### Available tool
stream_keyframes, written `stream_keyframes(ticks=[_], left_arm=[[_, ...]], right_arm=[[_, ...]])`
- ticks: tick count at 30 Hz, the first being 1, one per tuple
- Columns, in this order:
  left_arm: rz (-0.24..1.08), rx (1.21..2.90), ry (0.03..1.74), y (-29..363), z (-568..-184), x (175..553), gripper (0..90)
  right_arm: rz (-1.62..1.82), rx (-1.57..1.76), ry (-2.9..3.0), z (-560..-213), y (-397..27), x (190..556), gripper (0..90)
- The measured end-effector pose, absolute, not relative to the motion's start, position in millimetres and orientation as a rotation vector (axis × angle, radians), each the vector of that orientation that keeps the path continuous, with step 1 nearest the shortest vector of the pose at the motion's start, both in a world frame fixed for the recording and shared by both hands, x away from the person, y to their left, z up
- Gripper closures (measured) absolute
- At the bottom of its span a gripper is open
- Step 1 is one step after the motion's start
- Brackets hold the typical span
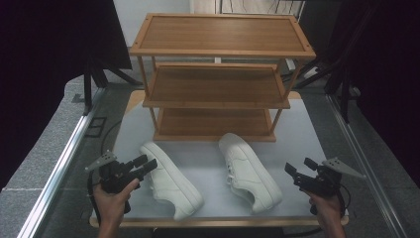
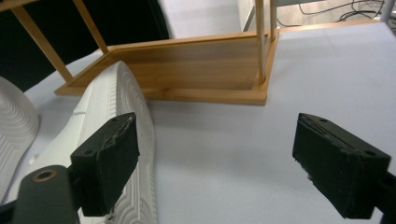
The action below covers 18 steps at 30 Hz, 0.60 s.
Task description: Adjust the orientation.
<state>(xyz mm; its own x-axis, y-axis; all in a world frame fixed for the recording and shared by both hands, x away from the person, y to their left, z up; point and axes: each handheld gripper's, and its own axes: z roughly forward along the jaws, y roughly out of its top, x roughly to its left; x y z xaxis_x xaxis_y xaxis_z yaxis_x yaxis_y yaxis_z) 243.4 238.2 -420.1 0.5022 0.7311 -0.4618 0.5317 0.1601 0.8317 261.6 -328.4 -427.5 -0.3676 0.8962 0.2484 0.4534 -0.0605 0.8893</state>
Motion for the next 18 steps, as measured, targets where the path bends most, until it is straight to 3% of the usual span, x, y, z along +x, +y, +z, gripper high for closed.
stream_keyframes(ticks=[18], left_arm=[[0.208, 1.487, 1.206, 246, -416, 246, 44.4]], right_arm=[[1.509, 1.381, 1.796, -414, -339, 272, 32.0]])
